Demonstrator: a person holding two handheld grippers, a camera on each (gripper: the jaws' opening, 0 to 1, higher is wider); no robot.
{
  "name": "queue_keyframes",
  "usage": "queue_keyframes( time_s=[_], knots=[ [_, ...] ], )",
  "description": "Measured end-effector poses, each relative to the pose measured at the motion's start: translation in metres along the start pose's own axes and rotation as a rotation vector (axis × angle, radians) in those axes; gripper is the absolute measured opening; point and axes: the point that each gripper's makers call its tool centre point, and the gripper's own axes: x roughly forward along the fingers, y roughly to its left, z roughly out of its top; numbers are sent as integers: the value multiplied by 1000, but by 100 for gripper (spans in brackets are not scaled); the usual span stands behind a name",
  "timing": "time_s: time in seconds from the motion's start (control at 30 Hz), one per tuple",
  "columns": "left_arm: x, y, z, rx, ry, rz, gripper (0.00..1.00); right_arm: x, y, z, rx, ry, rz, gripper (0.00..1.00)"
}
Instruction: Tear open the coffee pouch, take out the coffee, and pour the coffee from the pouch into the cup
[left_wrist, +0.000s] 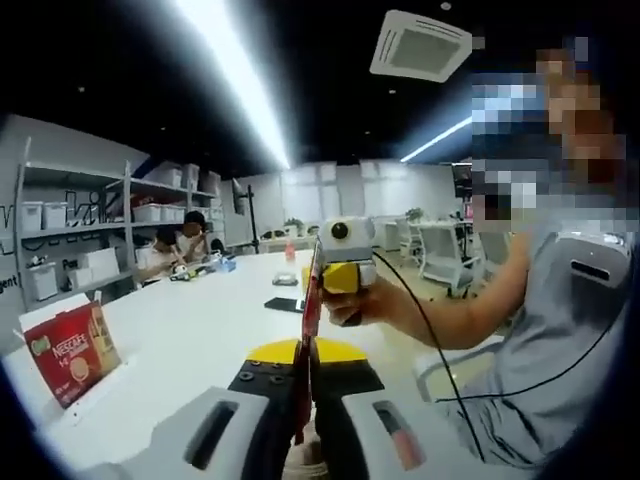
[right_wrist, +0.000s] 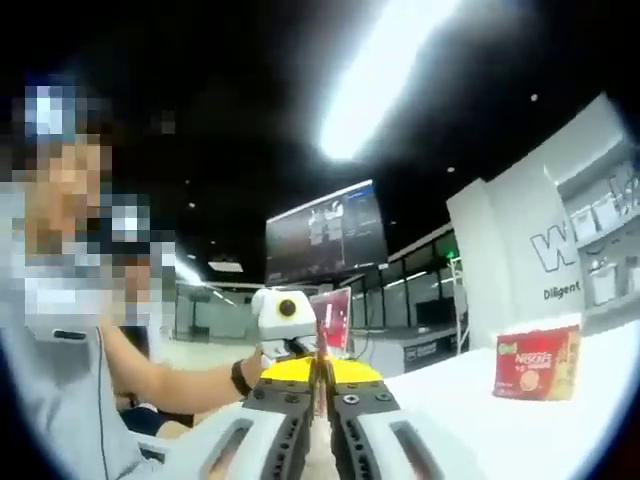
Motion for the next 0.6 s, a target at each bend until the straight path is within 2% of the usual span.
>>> queue_keyframes(
  time_s=[0.03, 0.13, 0.27, 0.43, 0.53, 0.6],
  knots=[
    [1, -1, -1, 4, 7, -3, 5, 1, 1, -1, -8, 4, 0, 11],
    [3, -2, -2, 4, 23, -9, 7, 1, 4, -4, -13, 6, -1, 3],
    [4, -2, 2, 4, -5, -2, 21, -5, -1, -5, 29, -29, -25, 3],
    [7, -2, -7, 17, 43, 3, 11, -4, -1, -7, 35, -45, -31, 5],
    [7, -2, -10, 10, 53, 2, 6, -3, 0, -13, 13, -39, -33, 13],
    [6, -3, -11, 7, 53, -1, 6, -3, 0, -17, 1, -37, -37, 14]
  ],
)
